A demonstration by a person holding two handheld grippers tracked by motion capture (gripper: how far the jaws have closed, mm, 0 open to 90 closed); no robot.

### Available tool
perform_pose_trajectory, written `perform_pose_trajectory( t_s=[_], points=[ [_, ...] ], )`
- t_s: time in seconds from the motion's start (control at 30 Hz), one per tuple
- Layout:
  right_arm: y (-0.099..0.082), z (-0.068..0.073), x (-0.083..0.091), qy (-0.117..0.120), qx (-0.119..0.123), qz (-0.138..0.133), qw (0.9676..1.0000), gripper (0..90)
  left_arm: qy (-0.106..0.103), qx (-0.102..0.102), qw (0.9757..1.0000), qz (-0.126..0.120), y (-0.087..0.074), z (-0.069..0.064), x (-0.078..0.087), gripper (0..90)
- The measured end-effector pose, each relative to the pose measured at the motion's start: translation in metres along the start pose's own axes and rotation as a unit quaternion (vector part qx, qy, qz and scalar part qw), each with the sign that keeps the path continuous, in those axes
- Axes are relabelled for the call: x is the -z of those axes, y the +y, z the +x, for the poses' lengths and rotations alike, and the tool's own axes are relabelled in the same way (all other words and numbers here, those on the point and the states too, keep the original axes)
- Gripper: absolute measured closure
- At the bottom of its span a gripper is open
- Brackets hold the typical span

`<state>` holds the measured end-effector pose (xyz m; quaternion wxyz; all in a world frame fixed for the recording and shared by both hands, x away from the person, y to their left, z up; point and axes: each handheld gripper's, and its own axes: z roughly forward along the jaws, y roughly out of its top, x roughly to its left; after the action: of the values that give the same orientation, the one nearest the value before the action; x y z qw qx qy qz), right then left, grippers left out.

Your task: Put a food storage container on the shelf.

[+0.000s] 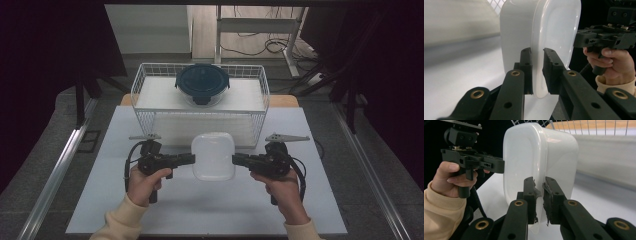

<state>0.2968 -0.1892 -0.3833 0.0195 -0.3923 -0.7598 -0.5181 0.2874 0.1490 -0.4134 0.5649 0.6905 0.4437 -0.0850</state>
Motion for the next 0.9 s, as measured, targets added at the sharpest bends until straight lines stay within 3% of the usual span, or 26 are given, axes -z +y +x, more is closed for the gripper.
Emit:
perform_pose_trajectory(
  t_s=[0.17, 0.37, 0.67, 0.9],
  points=[
    [0.023, 0.013, 0.007, 0.002, 0.023, -0.012, 0.9997, 80.3, -0.001, -0.019, 0.9998, -0.011, 0.018, -0.011, 0.013, 79.0],
    [0.045, 0.025, 0.014, 0.008, 0.034, -0.025, 0.9991, 80.5, 0.003, -0.041, 0.9989, -0.020, 0.040, -0.026, 0.028, 79.0],
    [0.076, 0.040, 0.020, 0.011, 0.050, -0.038, 0.9980, 80.6, 0.005, -0.053, 0.9979, -0.038, 0.067, -0.039, 0.045, 79.0],
    [0.112, 0.051, 0.025, 0.011, 0.059, -0.046, 0.9972, 80.7, 0.022, -0.074, 0.9960, -0.046, 0.103, -0.055, 0.060, 79.1]
  ],
)
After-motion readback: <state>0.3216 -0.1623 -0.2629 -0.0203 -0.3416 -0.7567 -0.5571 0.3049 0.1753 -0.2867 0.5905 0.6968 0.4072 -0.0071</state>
